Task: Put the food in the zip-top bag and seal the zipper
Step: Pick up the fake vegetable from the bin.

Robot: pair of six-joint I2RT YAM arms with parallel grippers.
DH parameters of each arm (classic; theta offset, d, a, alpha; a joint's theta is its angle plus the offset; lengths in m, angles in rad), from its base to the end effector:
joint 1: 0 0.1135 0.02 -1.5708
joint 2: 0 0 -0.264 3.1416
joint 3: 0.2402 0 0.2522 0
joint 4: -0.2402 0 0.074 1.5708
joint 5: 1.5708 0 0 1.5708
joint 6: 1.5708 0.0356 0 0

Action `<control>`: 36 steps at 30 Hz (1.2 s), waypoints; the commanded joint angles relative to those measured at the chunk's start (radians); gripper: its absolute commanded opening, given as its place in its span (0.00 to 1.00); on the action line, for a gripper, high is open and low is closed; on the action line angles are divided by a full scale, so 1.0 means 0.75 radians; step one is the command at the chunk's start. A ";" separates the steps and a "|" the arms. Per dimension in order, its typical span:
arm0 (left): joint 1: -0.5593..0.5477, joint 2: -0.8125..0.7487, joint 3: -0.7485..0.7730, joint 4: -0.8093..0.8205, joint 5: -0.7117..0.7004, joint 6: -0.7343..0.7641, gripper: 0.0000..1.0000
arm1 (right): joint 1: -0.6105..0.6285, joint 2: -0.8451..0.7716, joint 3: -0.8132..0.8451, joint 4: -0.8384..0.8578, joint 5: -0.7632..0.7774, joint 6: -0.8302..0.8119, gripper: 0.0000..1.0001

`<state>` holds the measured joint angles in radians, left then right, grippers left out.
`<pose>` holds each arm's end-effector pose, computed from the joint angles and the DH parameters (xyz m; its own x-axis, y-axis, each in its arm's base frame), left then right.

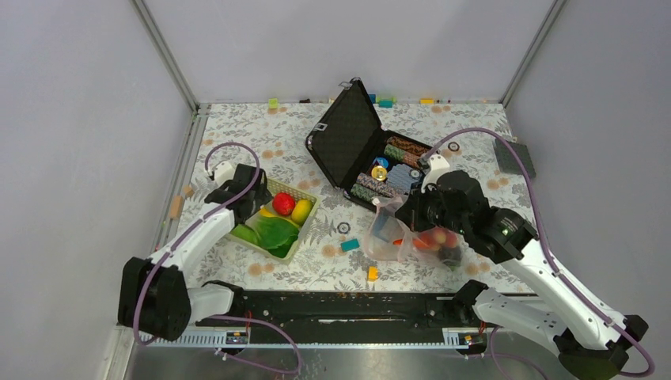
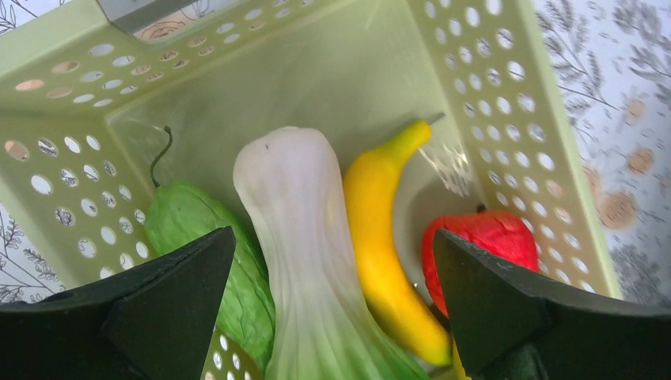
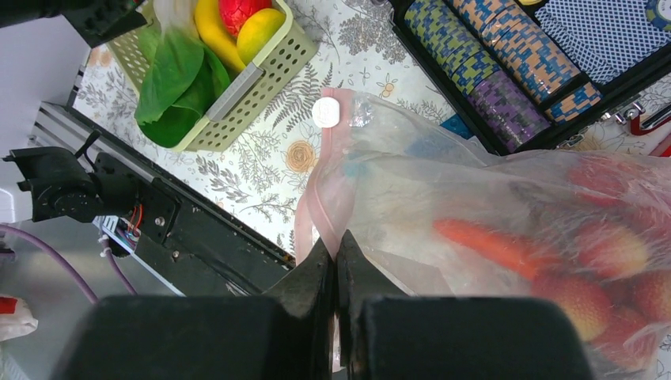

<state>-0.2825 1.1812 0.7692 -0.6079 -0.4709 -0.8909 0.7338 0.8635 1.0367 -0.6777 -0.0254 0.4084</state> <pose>0.2192 -0.0468 0.2245 -0.5303 -0.5677 -0.6297 -0.6235 0.7644 -0.1640 0.1296 0.1181 0.3625 -0.6019 -0.0082 -0.7985 -0.4870 0.7962 0.3589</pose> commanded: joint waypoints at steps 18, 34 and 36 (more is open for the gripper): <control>0.126 0.352 -0.040 0.375 0.029 -0.012 0.64 | -0.004 -0.112 -0.045 0.044 0.113 0.033 0.00; 0.124 0.060 -0.016 0.305 0.115 0.039 0.00 | -0.003 -0.158 -0.043 0.036 0.132 0.050 0.00; 0.121 -0.028 -0.021 0.307 0.128 0.033 0.00 | -0.005 -0.163 -0.038 0.025 0.125 0.074 0.00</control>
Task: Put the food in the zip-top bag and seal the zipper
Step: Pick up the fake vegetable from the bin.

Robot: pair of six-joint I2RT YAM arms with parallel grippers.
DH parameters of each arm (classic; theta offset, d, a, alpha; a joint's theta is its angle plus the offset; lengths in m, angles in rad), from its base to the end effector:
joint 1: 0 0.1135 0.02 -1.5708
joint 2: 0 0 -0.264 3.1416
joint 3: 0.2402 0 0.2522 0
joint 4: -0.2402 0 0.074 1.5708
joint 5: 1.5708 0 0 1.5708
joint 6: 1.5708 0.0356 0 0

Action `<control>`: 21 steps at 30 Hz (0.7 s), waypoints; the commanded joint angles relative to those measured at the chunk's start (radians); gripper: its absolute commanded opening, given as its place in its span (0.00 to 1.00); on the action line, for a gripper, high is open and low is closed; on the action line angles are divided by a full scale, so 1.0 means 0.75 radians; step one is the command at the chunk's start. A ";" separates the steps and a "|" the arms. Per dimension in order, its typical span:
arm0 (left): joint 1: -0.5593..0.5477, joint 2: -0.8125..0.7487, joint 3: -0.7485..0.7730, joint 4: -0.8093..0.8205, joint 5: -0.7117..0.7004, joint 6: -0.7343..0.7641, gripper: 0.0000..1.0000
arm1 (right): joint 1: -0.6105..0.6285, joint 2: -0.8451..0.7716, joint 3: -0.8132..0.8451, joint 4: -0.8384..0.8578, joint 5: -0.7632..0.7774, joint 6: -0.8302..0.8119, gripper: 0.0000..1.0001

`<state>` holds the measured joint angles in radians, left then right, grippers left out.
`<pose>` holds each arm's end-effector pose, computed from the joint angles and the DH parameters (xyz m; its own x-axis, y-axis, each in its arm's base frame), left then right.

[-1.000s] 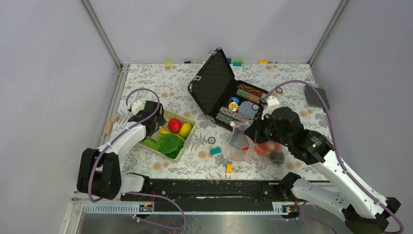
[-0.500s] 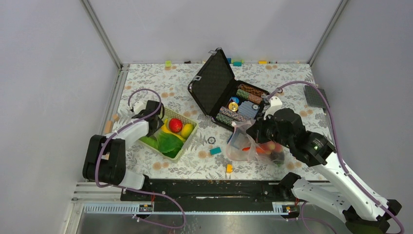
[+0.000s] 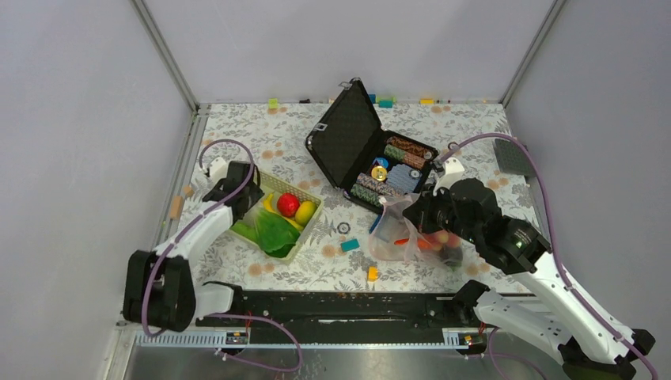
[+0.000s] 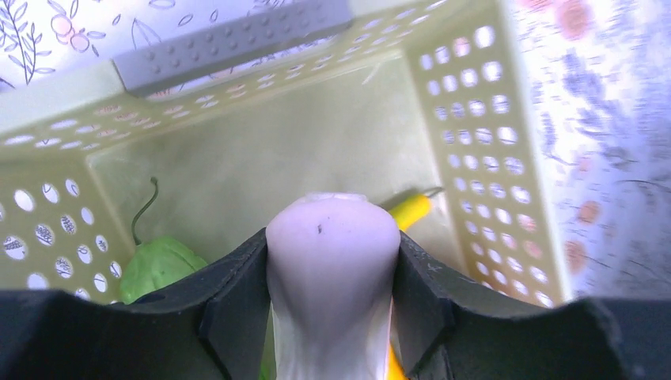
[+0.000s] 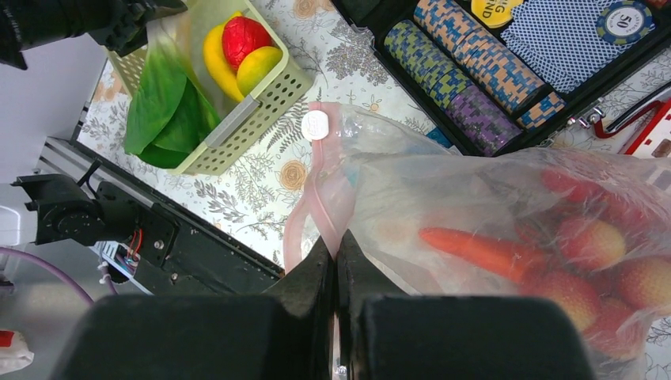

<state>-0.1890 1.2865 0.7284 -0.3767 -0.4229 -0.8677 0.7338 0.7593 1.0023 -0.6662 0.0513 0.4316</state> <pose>0.2471 -0.0324 0.2024 -0.4590 -0.6205 -0.6359 -0.6468 0.7240 -0.2396 0.1139 0.1003 0.3674 -0.5423 0.0736 -0.8370 -0.4484 0.8171 0.3623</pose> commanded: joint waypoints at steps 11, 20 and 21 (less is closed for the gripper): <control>-0.090 -0.638 0.051 0.121 0.232 0.121 0.00 | -0.004 0.053 0.229 -0.310 0.026 0.220 0.00; -0.229 -0.764 0.087 0.292 0.459 0.217 0.00 | -0.005 0.165 0.411 -0.352 -0.180 0.295 0.00; -0.234 -0.772 0.086 0.316 0.517 0.228 0.00 | -0.004 0.179 0.427 -0.347 -0.220 0.294 0.00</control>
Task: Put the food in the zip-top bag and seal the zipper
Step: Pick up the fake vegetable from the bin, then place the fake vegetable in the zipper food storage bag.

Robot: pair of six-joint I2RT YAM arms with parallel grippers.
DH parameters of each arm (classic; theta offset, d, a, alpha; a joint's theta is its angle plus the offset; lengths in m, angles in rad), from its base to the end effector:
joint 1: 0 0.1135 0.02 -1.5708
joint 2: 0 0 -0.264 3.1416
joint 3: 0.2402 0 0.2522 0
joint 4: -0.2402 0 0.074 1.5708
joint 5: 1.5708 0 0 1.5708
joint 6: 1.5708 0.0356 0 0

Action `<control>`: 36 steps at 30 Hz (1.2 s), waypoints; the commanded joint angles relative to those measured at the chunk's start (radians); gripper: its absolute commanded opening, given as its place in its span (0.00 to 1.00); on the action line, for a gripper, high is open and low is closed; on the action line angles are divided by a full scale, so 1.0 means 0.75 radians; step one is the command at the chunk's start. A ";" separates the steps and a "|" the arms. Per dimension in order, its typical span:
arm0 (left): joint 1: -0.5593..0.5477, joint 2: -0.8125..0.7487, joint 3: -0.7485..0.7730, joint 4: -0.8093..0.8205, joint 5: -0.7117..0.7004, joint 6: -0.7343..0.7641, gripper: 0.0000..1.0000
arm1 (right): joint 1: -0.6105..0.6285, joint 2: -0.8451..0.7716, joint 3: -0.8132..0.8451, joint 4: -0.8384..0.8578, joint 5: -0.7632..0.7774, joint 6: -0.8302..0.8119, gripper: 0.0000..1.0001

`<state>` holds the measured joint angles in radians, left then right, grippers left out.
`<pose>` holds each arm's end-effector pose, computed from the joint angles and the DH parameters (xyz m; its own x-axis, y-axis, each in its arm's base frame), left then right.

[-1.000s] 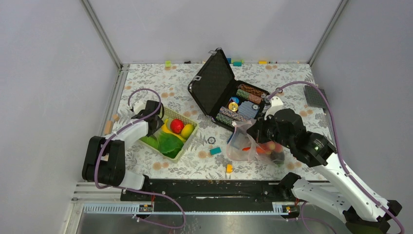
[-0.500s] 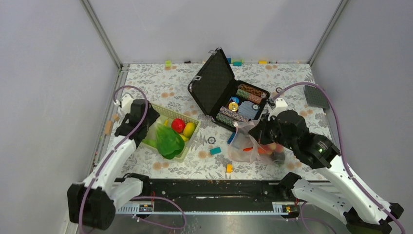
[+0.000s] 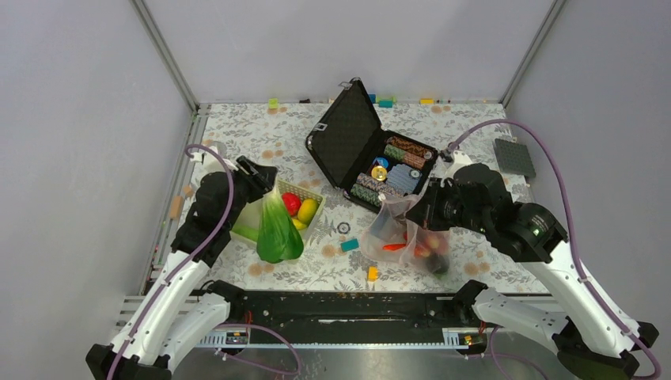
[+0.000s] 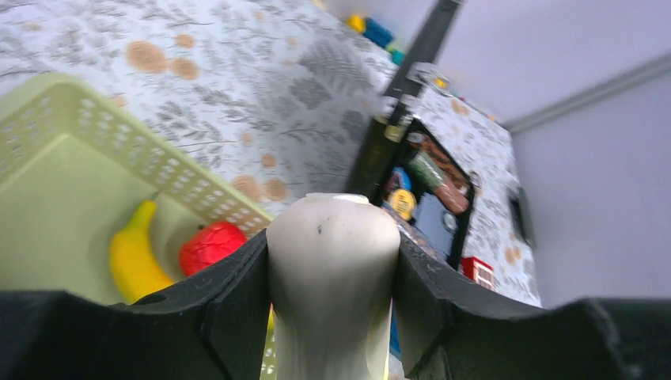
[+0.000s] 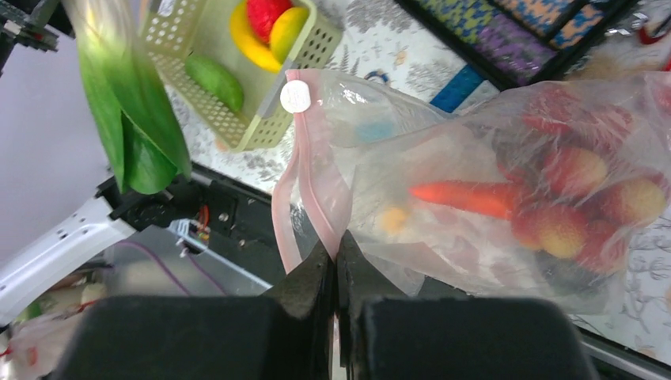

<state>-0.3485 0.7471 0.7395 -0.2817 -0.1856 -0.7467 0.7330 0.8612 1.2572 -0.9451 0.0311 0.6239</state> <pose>0.1678 -0.0540 0.3199 -0.3118 -0.5969 -0.7392 -0.0578 0.7885 -0.6124 0.1080 0.0957 0.4064 -0.6940 0.1609 -0.7018 -0.3002 0.8213 0.4852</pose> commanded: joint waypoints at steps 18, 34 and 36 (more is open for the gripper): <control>-0.368 -0.054 0.123 0.446 0.413 0.169 0.00 | -0.002 0.179 0.200 -0.438 0.431 -0.402 0.00; -1.088 0.266 0.253 1.235 -0.745 0.320 0.00 | -0.002 0.045 0.049 0.058 0.093 0.124 0.00; -1.153 0.334 0.275 1.407 -0.759 0.452 0.00 | -0.003 0.041 0.026 0.086 0.108 0.167 0.00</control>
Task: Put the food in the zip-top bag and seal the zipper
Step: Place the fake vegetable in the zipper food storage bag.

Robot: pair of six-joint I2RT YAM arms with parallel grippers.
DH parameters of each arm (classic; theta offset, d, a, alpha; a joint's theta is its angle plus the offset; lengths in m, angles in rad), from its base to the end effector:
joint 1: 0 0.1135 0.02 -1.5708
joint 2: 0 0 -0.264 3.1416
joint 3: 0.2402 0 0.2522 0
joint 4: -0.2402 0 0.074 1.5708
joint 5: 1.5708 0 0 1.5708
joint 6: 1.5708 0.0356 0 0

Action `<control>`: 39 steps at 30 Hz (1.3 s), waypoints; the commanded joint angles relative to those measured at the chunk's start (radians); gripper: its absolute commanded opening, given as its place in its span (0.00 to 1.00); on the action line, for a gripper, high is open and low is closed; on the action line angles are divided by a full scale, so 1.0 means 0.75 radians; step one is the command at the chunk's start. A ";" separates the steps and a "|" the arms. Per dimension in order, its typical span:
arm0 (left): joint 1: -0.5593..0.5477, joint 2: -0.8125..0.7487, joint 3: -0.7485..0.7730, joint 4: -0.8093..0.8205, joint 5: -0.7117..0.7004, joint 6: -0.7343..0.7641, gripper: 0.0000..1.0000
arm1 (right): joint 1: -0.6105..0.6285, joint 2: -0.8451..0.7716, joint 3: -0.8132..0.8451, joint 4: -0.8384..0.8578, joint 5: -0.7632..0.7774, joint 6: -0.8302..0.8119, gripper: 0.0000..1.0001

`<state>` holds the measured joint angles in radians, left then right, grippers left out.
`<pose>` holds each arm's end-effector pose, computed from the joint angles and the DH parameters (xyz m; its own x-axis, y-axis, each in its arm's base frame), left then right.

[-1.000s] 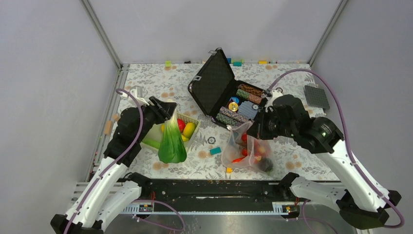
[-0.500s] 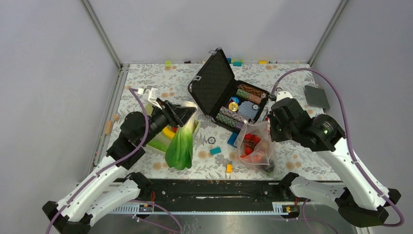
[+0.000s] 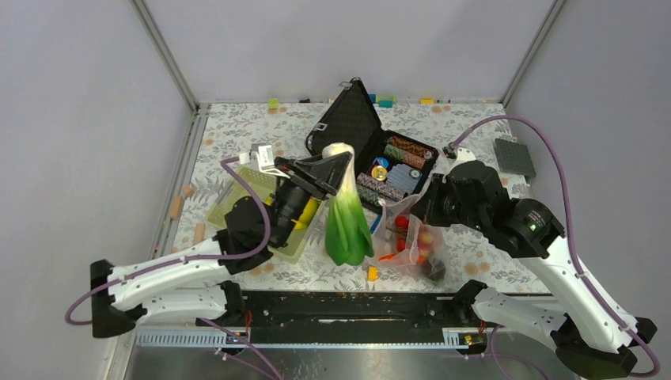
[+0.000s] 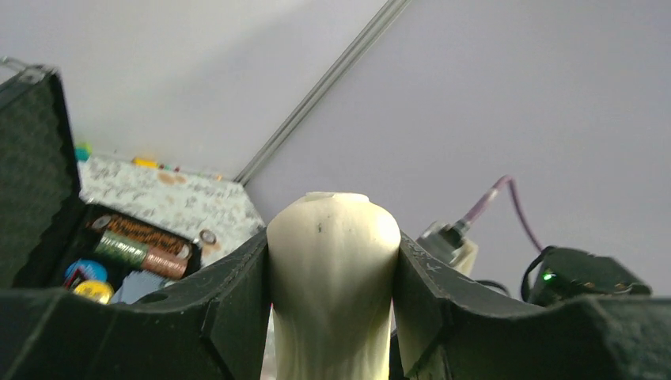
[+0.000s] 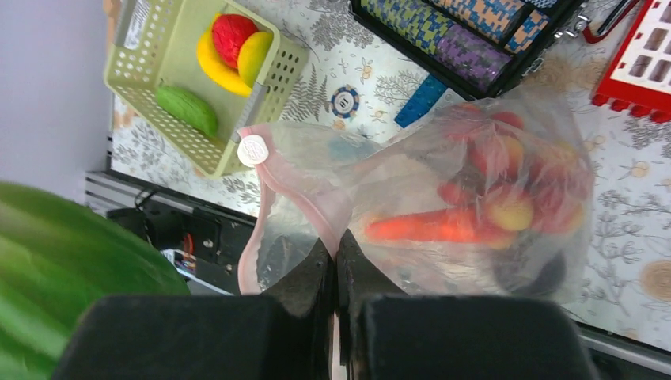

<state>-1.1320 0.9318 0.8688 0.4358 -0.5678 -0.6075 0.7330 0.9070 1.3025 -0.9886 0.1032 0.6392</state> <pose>0.1056 -0.1799 0.4078 -0.1871 -0.7340 -0.6529 0.5403 0.4782 -0.6924 0.1147 0.0983 0.4100 -0.6925 0.1749 -0.6999 -0.2354 0.8622 0.4485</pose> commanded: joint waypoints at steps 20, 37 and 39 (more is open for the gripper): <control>-0.312 0.566 0.103 1.367 -0.451 0.888 0.00 | -0.003 -0.174 -0.144 0.364 -0.245 0.301 0.00; -0.297 0.548 -0.159 1.368 -0.267 0.753 0.00 | -0.003 -0.162 -0.136 0.492 -0.275 0.397 0.00; -0.305 0.564 -0.174 1.368 -0.216 0.796 0.00 | -0.003 -0.160 -0.129 0.509 -0.272 0.410 0.00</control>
<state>-1.3521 1.3754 0.7650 1.3907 -0.8417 0.0044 0.7330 0.7887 1.1858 -0.7517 -0.0925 0.8982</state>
